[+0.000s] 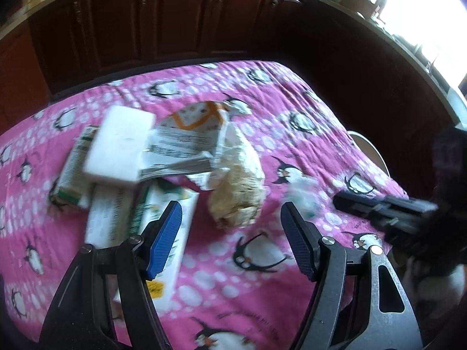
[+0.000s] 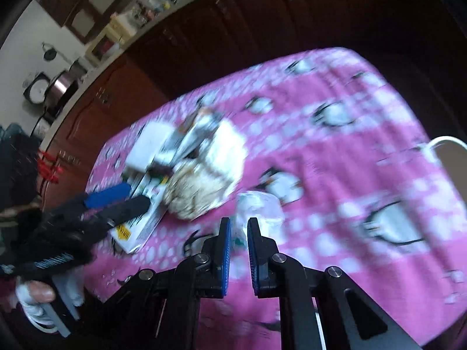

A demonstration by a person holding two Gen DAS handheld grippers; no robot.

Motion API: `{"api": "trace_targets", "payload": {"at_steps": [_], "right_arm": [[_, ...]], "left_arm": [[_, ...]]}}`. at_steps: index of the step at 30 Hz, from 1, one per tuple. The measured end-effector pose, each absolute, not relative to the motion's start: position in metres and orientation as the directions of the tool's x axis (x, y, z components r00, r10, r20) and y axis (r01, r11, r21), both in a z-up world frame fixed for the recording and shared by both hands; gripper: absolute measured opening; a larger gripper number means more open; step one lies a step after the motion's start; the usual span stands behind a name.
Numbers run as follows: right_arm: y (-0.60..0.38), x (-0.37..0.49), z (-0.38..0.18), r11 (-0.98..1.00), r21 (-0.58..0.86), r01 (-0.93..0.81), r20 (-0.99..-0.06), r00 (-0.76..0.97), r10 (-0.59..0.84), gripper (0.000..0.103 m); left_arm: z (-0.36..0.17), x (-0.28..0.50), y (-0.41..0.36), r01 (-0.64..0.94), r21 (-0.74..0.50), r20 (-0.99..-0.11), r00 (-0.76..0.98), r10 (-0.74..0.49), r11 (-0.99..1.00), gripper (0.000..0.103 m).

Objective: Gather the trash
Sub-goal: 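Close left tool on the crumpled beige tissue while right tool grasps the white plastic wrapper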

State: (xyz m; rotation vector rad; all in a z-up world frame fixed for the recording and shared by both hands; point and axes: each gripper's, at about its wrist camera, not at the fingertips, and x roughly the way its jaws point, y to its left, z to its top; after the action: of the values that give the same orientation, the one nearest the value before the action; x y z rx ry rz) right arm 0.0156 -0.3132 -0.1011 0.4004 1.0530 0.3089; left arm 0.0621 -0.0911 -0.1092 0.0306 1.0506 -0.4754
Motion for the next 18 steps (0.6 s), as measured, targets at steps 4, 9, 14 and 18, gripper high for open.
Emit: {"api": "trace_targets", "payload": {"at_steps": [4,9,14,18], "right_arm": [[-0.338,0.009,-0.092,0.89,0.455,-0.017,-0.767,0.5,0.402,0.011],[-0.338,0.009,-0.1,0.871,0.49,-0.017,-0.767,0.467,0.441,0.015],[-0.328,0.015,-0.112,0.855,0.519,0.001,-0.766,0.444,0.465,0.048],[-0.317,0.023,-0.112,0.847,0.532,-0.008,-0.762,0.432,0.483,0.048]], "left_arm": [[-0.123,0.067,-0.119,0.429,-0.118,-0.86,0.406,-0.308,0.896,0.069],[-0.138,0.076,-0.127,0.421,-0.11,-0.88,0.381,-0.285,0.901,0.05],[-0.141,0.078,-0.115,0.41,-0.134,-0.885,0.36,-0.295,0.902,0.021],[-0.136,0.075,-0.104,0.405,-0.168,-0.88,0.35,-0.322,0.899,0.017]]}}
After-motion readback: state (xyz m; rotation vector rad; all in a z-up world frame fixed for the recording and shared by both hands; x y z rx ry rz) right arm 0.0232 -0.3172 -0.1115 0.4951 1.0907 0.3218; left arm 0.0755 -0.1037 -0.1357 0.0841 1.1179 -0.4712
